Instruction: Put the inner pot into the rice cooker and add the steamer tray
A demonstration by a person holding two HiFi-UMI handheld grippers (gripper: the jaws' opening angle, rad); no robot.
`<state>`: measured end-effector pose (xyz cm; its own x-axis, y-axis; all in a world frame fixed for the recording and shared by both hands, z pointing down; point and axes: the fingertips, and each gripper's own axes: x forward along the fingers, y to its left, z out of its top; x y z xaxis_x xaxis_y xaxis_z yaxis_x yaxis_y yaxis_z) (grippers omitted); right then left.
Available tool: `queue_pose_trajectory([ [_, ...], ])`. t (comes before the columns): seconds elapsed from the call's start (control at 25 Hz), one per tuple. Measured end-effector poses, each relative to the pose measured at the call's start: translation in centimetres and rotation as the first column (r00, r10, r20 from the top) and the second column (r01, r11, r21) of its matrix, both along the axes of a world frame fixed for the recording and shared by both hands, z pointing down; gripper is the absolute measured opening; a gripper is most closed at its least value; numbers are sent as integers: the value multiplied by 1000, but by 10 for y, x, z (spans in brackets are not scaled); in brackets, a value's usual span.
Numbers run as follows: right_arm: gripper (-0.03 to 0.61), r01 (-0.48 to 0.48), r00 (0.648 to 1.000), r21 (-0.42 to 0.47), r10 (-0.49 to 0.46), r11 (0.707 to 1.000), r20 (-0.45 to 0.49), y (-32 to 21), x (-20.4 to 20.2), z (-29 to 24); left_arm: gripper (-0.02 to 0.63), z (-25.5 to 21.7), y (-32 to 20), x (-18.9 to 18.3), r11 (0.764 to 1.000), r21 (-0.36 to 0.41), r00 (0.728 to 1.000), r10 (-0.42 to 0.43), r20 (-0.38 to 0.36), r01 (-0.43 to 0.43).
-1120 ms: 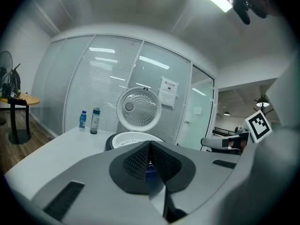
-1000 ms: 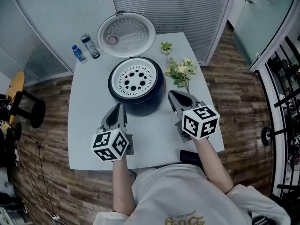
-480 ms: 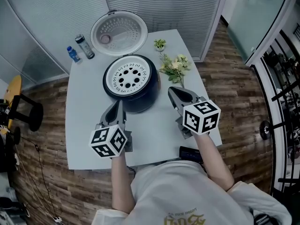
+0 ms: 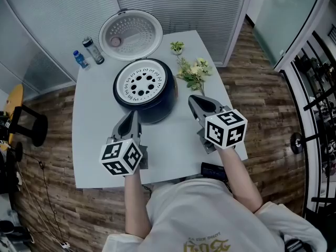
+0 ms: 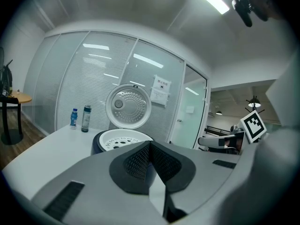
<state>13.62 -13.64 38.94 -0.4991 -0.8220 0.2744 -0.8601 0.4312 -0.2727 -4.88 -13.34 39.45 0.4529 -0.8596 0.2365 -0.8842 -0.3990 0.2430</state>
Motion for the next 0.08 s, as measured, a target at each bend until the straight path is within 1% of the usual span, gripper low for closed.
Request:
queue_pose_trajectory([
  [0.08,17,1,1000,1,-1,1000,-1,1,1,0,11,0,2,1,1000,-2,1000,2,-1,-2],
])
